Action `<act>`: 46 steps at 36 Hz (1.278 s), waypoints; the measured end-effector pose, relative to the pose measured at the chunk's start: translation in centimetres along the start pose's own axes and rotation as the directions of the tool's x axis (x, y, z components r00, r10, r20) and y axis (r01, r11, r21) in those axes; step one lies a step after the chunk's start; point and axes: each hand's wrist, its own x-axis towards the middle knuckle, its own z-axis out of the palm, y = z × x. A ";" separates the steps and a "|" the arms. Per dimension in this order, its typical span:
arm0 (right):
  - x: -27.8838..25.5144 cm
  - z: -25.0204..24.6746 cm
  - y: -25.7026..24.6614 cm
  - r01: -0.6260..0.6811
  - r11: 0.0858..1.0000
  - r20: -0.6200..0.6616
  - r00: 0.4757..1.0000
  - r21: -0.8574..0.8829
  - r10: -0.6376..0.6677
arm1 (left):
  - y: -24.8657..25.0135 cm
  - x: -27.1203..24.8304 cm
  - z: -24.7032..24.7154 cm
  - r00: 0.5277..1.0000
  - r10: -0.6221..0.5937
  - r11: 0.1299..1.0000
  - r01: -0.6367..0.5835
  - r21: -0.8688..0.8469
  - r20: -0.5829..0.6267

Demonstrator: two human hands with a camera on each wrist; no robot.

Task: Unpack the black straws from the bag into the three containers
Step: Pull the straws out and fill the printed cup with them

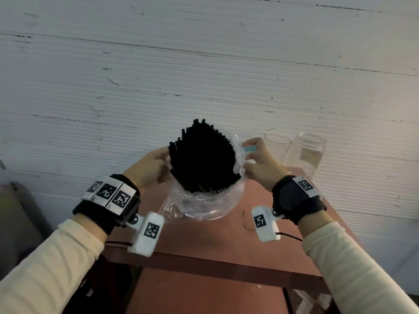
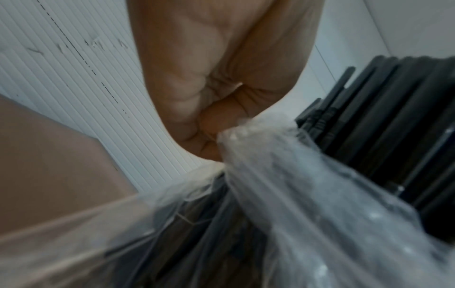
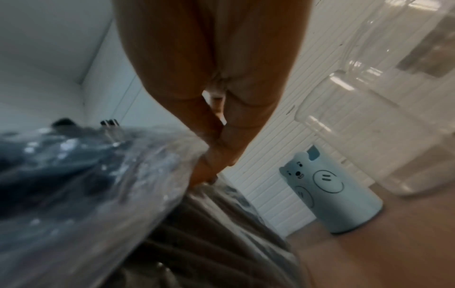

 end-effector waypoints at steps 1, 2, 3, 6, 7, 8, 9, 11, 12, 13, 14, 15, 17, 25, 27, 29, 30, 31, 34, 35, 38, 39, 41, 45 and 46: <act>-0.1 0.0 0.1 0.007 1.000 0.021 1.000 -0.010 -0.007 | -0.1 -0.2 -0.1 0.999 0.015 1.000 -0.016 0.023 0.033; -0.2 0.0 0.1 0.009 1.000 0.030 1.000 -0.012 -0.008 | 0.1 -0.2 0.1 0.999 0.023 0.998 -0.025 0.050 0.037; -0.2 0.0 0.1 0.007 1.000 0.027 1.000 -0.007 -0.006 | 0.4 -0.3 0.4 0.999 0.021 0.998 -0.024 0.054 0.049; -0.2 -0.1 0.0 0.002 1.000 0.031 1.000 -0.015 -0.001 | 0.8 -1.1 0.8 0.995 0.010 0.997 -0.002 -0.074 0.101; -0.2 -0.2 -0.2 -0.009 1.000 0.036 0.999 -0.003 0.009 | 0.9 -1.2 0.7 0.994 -0.003 0.993 0.017 -0.120 0.111; -0.2 -0.2 -0.5 -0.025 0.999 0.038 0.999 0.029 0.024 | 0.9 -1.3 0.6 0.992 -0.012 0.991 0.030 -0.134 0.128; -0.2 -0.3 -0.6 -0.036 0.997 0.039 0.999 0.075 0.034 | 0.9 -1.4 0.6 0.989 -0.005 0.993 0.022 -0.112 0.148; -0.1 -0.4 -0.8 0.012 0.998 0.022 1.000 0.062 -0.013 | 0.6 -1.2 0.5 0.981 0.033 0.999 -0.036 0.009 0.192; 0.1 -0.4 -0.8 0.061 0.998 0.006 0.998 -0.022 -0.061 | 0.4 -1.1 0.5 0.978 0.053 0.994 -0.070 0.078 0.203; 0.4 -0.4 -0.6 0.100 0.990 -0.008 0.995 -0.103 -0.102 | 0.2 -1.1 0.5 0.975 0.070 0.988 -0.096 0.117 0.209; 0.6 -0.3 -0.5 0.119 0.981 -0.012 0.992 -0.156 -0.122 | 0.1 -1.1 0.4 0.976 0.082 0.986 -0.109 0.124 0.203; 0.8 -0.2 -0.5 0.133 0.973 -0.008 0.991 -0.188 -0.137 | 0.0 -1.1 0.4 0.973 0.097 0.984 -0.125 0.127 0.209; 1.2 0.0 -0.6 0.184 0.959 0.022 0.983 -0.214 -0.184 | -0.2 -0.8 0.0 0.973 0.108 0.977 -0.142 0.157 0.204; 3.8 0.2 -0.7 0.194 0.896 0.061 0.981 -0.399 -0.185 | -0.1 -1.4 0.4 0.960 0.240 0.956 -0.259 0.136 0.141; 4.2 0.3 -0.3 0.123 0.877 0.060 0.992 -0.465 -0.107 | -0.1 -1.5 0.4 0.954 0.254 0.947 -0.279 0.157 0.160; 4.3 0.4 0.2 0.086 0.883 0.068 0.996 -0.462 -0.061 | -0.1 -1.5 0.3 0.951 0.247 0.948 -0.277 0.158 0.186; 4.2 0.4 0.4 0.065 0.893 0.058 0.997 -0.445 -0.043 | -0.3 -1.3 0.2 0.952 0.239 0.952 -0.268 0.146 0.189; 4.1 0.4 0.6 0.049 0.904 0.042 0.999 -0.426 -0.034 | -0.4 -1.1 0.2 0.958 0.222 0.958 -0.249 0.144 0.184; 3.4 0.3 1.0 0.057 0.920 0.006 0.998 -0.388 -0.060 | -0.6 -0.5 0.1 0.978 0.152 0.962 -0.179 0.206 0.140; 3.2 0.2 1.2 0.071 0.921 -0.002 0.997 -0.384 -0.078 | -0.5 -0.6 0.2 0.981 0.122 0.958 -0.156 0.241 0.148; 2.6 -0.5 1.2 0.078 0.917 -0.008 0.996 -0.390 -0.088 | -0.2 -0.9 0.6 0.981 0.049 0.965 -0.095 0.246 0.188; 2.3 -0.8 1.1 0.074 0.920 0.008 0.997 -0.384 -0.077 | 0.0 -1.2 0.7 0.980 0.041 0.966 -0.089 0.243 0.196; 1.5 -1.3 0.7 0.038 0.936 0.036 0.999 -0.349 -0.027 | -0.1 -1.3 0.8 0.976 0.060 0.963 -0.112 0.243 0.210; -1.0 -2.2 0.1 -0.183 0.966 0.062 0.978 -0.185 0.198 | -0.2 -1.1 0.9 0.975 0.093 0.966 -0.138 0.220 0.202; -1.5 -2.5 0.3 -0.230 0.960 0.092 0.965 -0.157 0.246 | -0.5 -0.9 0.8 0.977 0.101 0.966 -0.141 0.215 0.189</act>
